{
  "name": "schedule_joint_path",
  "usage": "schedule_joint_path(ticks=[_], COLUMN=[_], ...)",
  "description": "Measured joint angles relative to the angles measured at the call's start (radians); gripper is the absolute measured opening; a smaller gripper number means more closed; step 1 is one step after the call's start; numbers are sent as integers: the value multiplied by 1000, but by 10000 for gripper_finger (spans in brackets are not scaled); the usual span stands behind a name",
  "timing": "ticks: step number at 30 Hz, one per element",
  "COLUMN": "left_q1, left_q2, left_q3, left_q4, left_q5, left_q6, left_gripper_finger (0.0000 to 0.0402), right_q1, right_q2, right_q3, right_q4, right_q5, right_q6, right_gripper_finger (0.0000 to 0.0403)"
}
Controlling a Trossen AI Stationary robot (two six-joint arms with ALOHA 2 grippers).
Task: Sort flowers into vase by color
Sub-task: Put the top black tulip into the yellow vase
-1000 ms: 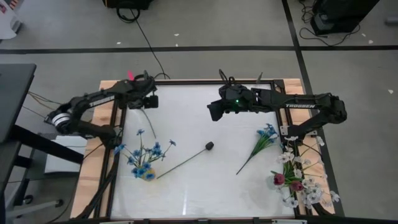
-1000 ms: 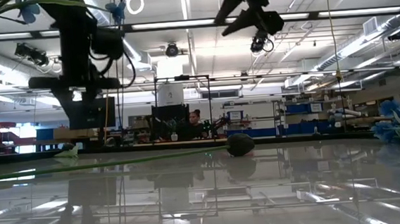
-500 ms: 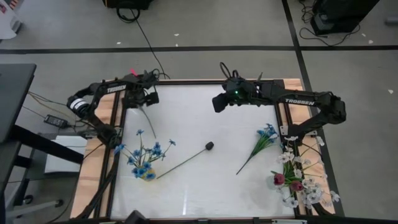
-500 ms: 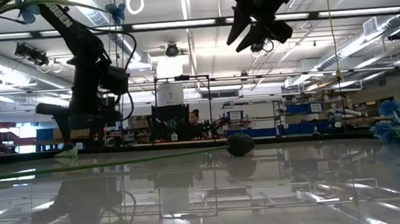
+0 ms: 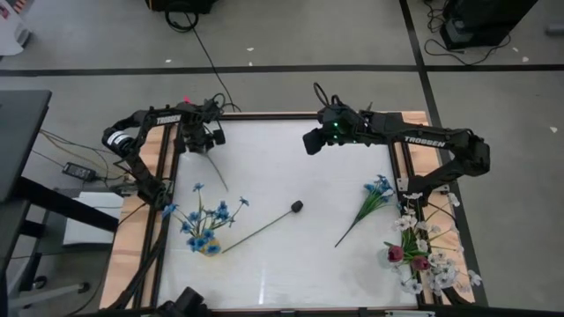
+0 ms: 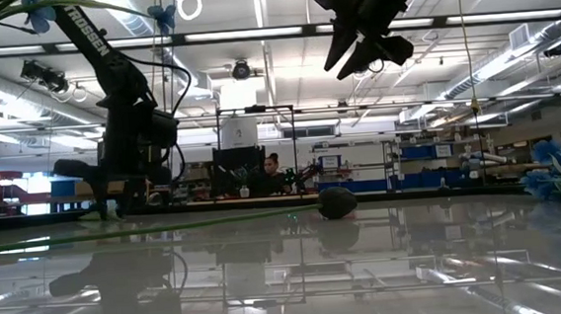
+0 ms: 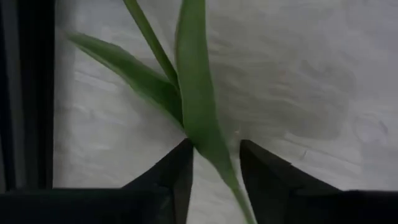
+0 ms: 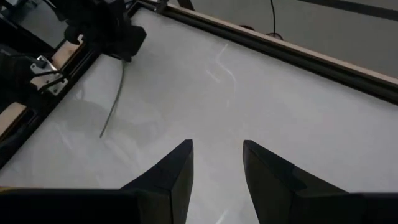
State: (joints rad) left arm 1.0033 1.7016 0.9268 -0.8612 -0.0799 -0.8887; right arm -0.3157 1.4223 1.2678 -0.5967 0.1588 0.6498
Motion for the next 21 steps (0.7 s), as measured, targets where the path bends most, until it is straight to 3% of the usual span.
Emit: schedule_joint_path(ticks=[8,21], left_q1=[-1,-57], left_q2=[3,-3], left_q3=[-2,-28], left_q4=[1,3], left_q5=[-16,-93], left_q6=[-6,109], left_gripper_finger=[61,23], right_q1=[-1,22], right_q2=[0,0], right_q3=[0,0], right_q4=[0,-7], right_q5=[-11,-167], right_q6=[-7,-17], right_gripper_finger=[148,148])
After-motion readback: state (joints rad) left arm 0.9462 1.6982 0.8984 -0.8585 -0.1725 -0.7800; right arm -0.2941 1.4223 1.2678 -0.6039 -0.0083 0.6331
